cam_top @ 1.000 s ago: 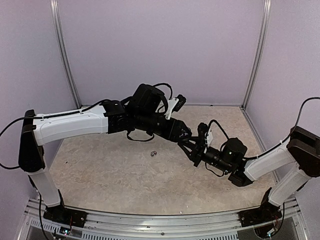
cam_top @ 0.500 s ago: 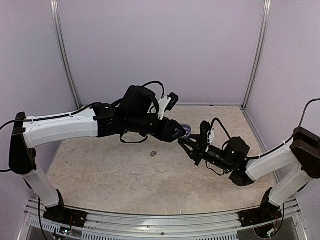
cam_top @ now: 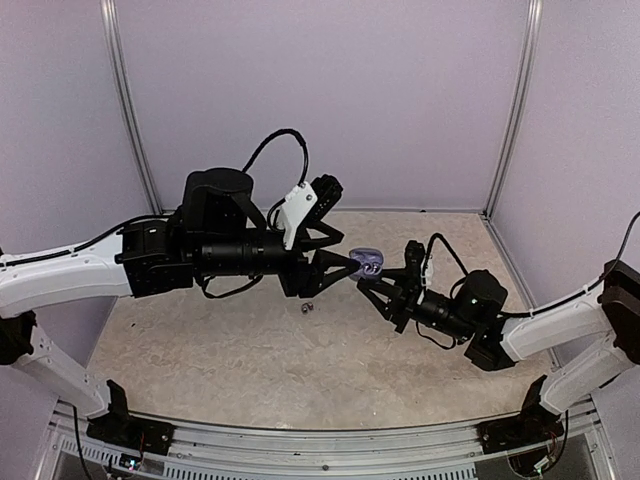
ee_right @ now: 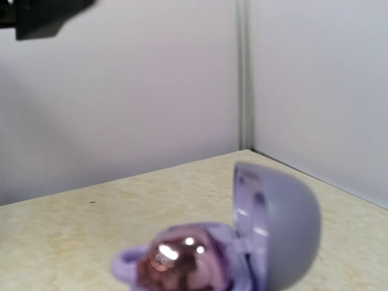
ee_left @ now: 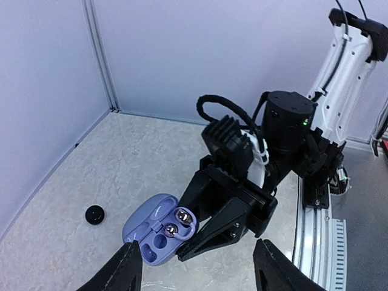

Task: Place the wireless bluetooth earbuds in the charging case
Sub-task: Adjust the right earbud in the right side groove of the charging case.

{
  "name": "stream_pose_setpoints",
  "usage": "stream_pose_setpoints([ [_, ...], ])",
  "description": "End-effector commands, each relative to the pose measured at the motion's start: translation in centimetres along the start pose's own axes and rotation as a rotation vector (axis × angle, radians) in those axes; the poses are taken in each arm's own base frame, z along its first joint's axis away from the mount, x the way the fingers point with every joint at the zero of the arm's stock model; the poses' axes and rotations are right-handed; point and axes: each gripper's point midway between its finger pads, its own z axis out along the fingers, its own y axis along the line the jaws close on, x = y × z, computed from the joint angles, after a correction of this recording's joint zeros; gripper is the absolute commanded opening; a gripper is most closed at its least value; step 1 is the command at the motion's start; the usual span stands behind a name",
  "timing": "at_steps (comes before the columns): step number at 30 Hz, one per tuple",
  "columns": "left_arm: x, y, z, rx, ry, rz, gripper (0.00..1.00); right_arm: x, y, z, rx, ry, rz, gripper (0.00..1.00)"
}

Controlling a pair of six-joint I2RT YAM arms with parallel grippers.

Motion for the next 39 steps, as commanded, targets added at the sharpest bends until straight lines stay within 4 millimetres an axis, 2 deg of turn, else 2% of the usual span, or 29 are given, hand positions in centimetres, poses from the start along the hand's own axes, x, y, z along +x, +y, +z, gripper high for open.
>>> stream_pose_setpoints([
  [1, 0.5, -2.4, -1.4, 0.02, 0.011, 0.333, 0.64, -1.4, 2.0, -0.3, -0.112, -0.008, 0.014, 0.0],
  [9, 1.7, -5.1, -1.6, 0.086, 0.05, 0.55, 0.63, -2.2, 4.5, -1.1, -0.239, 0.008, 0.051, 0.0],
  [22, 3.0, -5.5, 1.0, 0.068, 0.118, 0.623, 0.57, -2.2, 5.3, -1.2, -0.246, 0.043, 0.057, 0.0],
  [39, 3.4, -5.4, 2.3, 0.053, 0.146, 0.699, 0.49, -2.1, 6.2, -1.2, -0.275, 0.048, 0.059, 0.0],
])
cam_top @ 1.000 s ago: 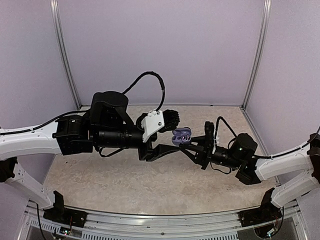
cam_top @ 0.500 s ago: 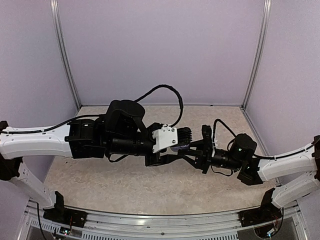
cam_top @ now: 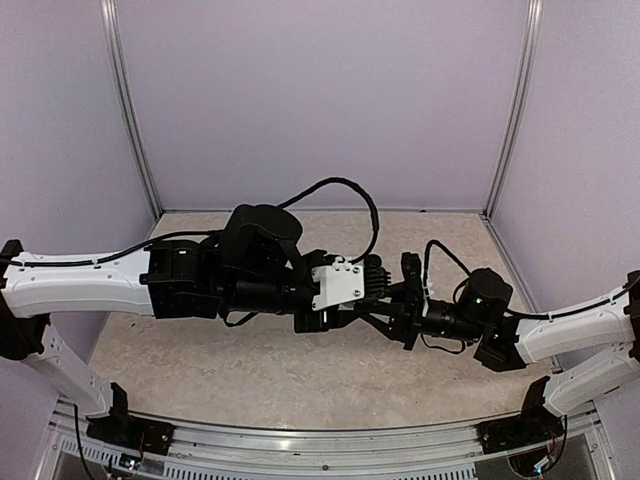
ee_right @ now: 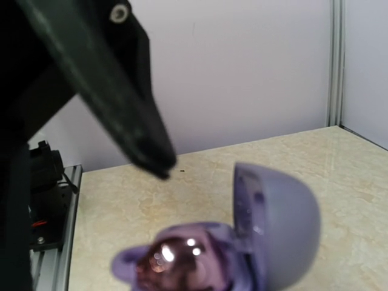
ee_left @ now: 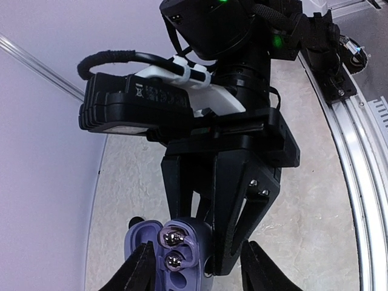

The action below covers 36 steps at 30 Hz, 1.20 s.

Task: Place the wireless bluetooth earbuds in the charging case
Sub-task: Adjust the right earbud in the right side groove of the charging case.

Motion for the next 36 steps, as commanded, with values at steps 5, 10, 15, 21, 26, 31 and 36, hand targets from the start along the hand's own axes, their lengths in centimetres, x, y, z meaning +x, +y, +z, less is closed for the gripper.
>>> stream_pose_setpoints([
  [5, -1.4, 0.5, 0.4, -0.014, -0.012, 0.045, 0.48, -1.7, 1.1, 0.3, -0.041, -0.038, -0.013, 0.0],
  [10, -1.1, 0.1, 0.8, 0.003, -0.001, 0.051, 0.44, -1.5, 1.3, 0.2, -0.049, -0.035, -0.016, 0.0],
  [15, -0.4, -0.4, 1.5, 0.022, 0.027, 0.045, 0.39, -1.6, 1.6, 0.1, -0.059, -0.037, -0.022, 0.0],
  [21, 0.0, -0.5, 1.6, 0.031, 0.035, 0.04, 0.33, -1.7, 2.0, -0.1, -0.072, -0.039, -0.029, 0.0],
  [26, -0.1, -1.0, 1.3, 0.069, 0.015, 0.032, 0.27, -1.9, 2.3, -0.3, -0.085, -0.048, -0.042, 0.0],
  [31, -0.8, -1.2, 0.5, 0.144, -0.048, -0.011, 0.22, -2.1, 2.9, -0.6, -0.115, -0.053, -0.059, 0.0],
  [36, -0.8, -1.4, 0.1, 0.212, -0.066, -0.054, 0.19, -2.2, 3.9, -0.9, -0.17, -0.063, -0.074, 0.0],
])
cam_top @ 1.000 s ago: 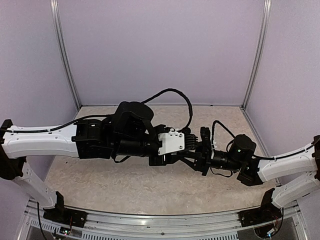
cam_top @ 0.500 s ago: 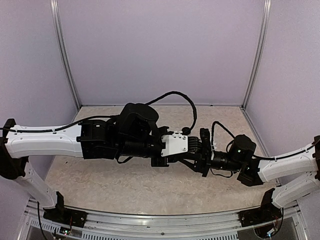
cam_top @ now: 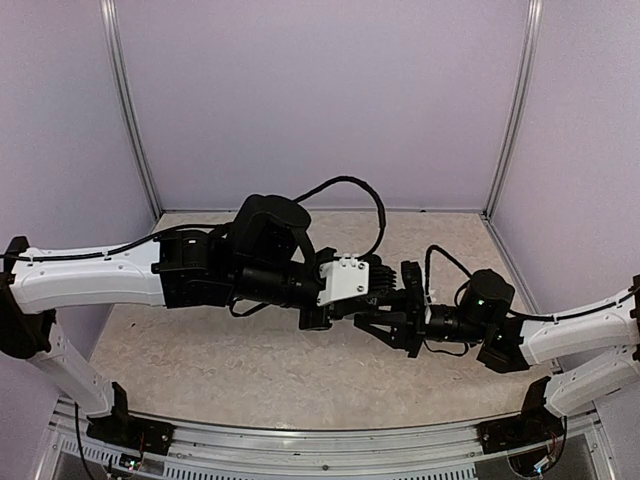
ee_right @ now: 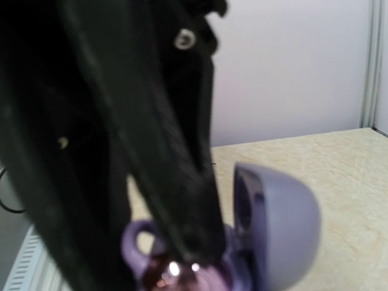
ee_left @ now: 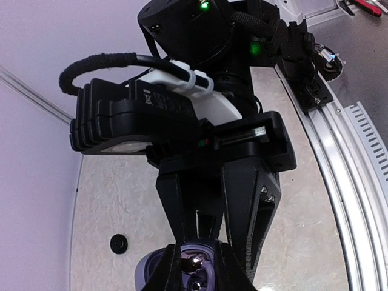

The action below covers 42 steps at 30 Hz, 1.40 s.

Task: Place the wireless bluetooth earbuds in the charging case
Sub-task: Adjust the right earbud in the right side groove of the charging case, then adjust the left earbud at the center of the board.

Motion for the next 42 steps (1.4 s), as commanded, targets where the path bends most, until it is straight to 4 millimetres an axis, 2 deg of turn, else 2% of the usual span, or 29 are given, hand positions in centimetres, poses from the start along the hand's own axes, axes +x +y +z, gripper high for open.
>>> stream_pose_setpoints([
  [1, -0.3, -1.1, -0.8, 0.113, -0.026, -0.054, 0.18, -2.4, 2.0, -0.5, -0.087, -0.083, -0.062, 0.0],
  [15, 0.0, -1.6, -0.8, 0.179, -0.054, -0.117, 0.06, -3.2, 3.1, -0.7, -0.137, -0.109, -0.093, 0.0],
  [19, 0.2, -1.6, -0.5, 0.177, -0.047, -0.119, 0.06, -3.4, 3.2, -0.7, -0.142, -0.113, -0.101, 0.0],
  [28, -1.5, 0.8, -1.0, 0.061, -0.066, -0.147, 0.09, -3.2, 2.9, -1.0, -0.118, -0.111, -0.089, 0.0],
  [29, -1.7, 0.9, -1.1, 0.057, -0.069, -0.155, 0.16, -3.1, 2.9, -1.1, -0.112, -0.109, -0.088, 0.0],
  [30, -2.1, 1.1, -1.2, 0.05, -0.076, -0.163, 0.28, -3.1, 2.8, -1.1, -0.106, -0.111, -0.084, 0.0],
  [32, -2.8, 1.5, -1.5, 0.032, -0.111, -0.175, 0.39, -2.9, 2.3, -1.2, -0.077, -0.106, -0.076, 0.0],
  [34, -3.9, 2.1, -2.8, -0.006, -0.175, -0.186, 0.48, -2.6, 2.0, -1.2, -0.057, -0.096, -0.067, 0.0],
  [36, -4.8, 2.8, -4.5, -0.06, -0.245, -0.207, 0.62, -2.5, 1.9, -1.3, -0.053, -0.096, -0.057, 0.0],
  [40, -5.4, 4.4, -7.4, -0.134, -0.337, -0.286, 0.83, -2.3, 1.6, -1.5, -0.042, -0.099, -0.038, 0.0],
  [41, -5.5, 5.1, -8.1, -0.147, -0.366, -0.339, 0.93, -2.3, 1.5, -1.6, -0.039, -0.099, -0.034, 0.0],
  [42, -5.5, 5.7, -8.6, -0.15, -0.389, -0.383, 0.98, -2.3, 1.4, -1.6, -0.036, -0.099, -0.032, 0.0],
])
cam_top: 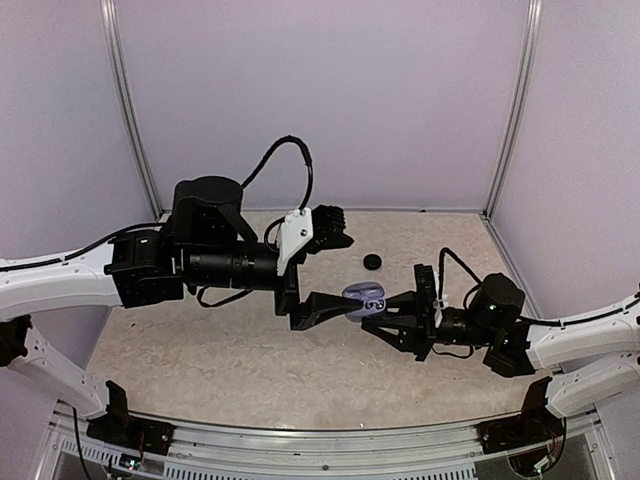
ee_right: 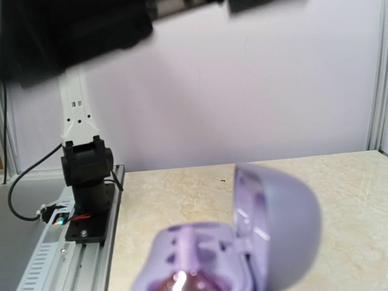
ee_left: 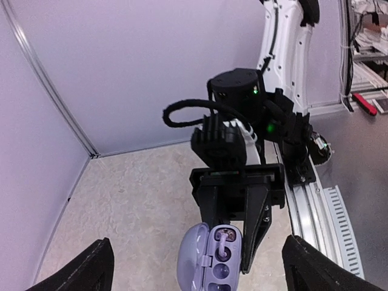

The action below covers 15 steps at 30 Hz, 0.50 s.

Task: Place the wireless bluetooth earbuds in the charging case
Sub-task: Adjust the left earbud at the center of the board.

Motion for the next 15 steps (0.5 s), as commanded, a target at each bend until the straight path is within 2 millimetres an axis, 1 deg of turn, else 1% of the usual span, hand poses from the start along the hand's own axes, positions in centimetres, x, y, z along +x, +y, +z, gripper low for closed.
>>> stream_pose_setpoints([
  [1, -4.2, 4.0, -3.4, -0.113, -0.207, -0.189, 0.99, -1.2, 0.1, -0.6, 0.004, -0.047, 0.0, 0.0],
  [2, -4.2, 4.8, -3.8, -0.117, -0.229, -0.248, 0.99, -1.3, 0.0, -0.7, 0.008, -0.05, 0.0, 0.0],
  [3, -3.7, 5.8, -4.3, -0.144, -0.248, -0.32, 0.99, -1.4, -0.2, -0.8, 0.014, -0.053, 0.0, 0.0],
  [5, -2.8, 8.5, -5.4, -0.26, -0.29, -0.499, 0.99, -1.6, -0.5, -1.1, 0.028, -0.055, 0.002, 0.0],
  [6, -2.1, 9.1, -5.6, -0.283, -0.289, -0.544, 0.99, -1.7, -0.7, -1.3, 0.038, -0.055, 0.002, 0.0],
  [8, -0.5, 9.0, -5.4, -0.272, -0.247, -0.536, 0.99, -1.9, -1.3, -1.8, 0.067, -0.054, 0.008, 0.0],
  [11, 2.8, 9.3, -4.9, -0.282, -0.168, -0.611, 0.99, -2.0, -2.3, -2.9, 0.119, -0.052, 0.011, 0.0],
  [13, 5.8, 10.0, -4.7, -0.317, -0.112, -0.658, 0.99, -1.9, -2.9, -3.8, 0.148, -0.047, 0.016, 0.0],
  [15, 9.3, 10.6, -4.6, -0.36, -0.043, -0.703, 0.99, -1.9, -3.3, -4.5, 0.171, -0.045, 0.017, 0.0],
])
